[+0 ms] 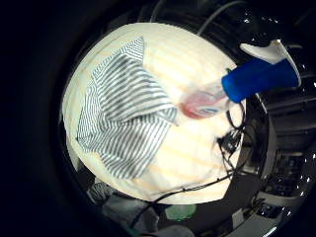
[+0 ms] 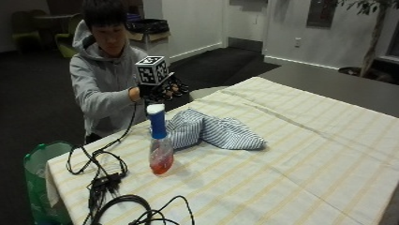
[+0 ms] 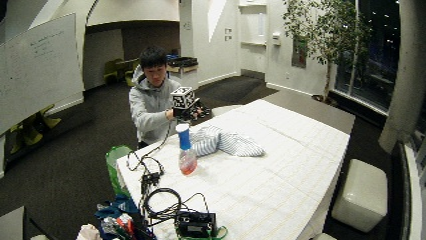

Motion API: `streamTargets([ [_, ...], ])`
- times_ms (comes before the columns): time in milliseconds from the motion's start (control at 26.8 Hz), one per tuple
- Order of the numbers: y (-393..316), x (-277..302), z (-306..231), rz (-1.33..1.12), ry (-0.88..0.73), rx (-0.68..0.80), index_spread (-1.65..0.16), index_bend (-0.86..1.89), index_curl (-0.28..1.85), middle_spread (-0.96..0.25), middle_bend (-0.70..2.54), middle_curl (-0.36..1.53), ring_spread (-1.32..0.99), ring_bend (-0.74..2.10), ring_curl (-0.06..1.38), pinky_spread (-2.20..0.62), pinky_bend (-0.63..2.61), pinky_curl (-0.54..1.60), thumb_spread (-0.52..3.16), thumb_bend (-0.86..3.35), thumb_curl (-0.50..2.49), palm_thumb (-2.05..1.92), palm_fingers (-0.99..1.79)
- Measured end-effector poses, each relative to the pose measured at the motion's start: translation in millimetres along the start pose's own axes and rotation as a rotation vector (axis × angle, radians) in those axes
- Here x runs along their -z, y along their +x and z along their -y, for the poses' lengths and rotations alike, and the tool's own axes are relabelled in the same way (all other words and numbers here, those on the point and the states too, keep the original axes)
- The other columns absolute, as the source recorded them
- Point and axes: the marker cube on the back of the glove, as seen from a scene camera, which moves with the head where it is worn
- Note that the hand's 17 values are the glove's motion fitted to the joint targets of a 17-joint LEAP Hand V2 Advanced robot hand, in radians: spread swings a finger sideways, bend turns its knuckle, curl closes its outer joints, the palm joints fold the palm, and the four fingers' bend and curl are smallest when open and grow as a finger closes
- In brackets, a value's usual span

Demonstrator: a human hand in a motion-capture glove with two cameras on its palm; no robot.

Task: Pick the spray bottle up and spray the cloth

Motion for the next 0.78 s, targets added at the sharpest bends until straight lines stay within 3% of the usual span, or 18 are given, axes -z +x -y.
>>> streamTargets([
  [335,6.7,5.7,-18.2,0.015,0.087,-0.005,-0.35,0.17,0.11,-0.04,0.21,0.12,0.04,0.19,0.05,0.2,0.35,0.15,0.81,0.25,0.17,0.49,0.02],
  [783,46.2,16.0,-47.2,0.05,0.187,-0.054,-0.41,0.16,0.18,-0.05,0.21,0.19,0.05,0.21,0.1,0.23,0.35,0.21,1.02,0.17,0.24,0.54,0.01],
])
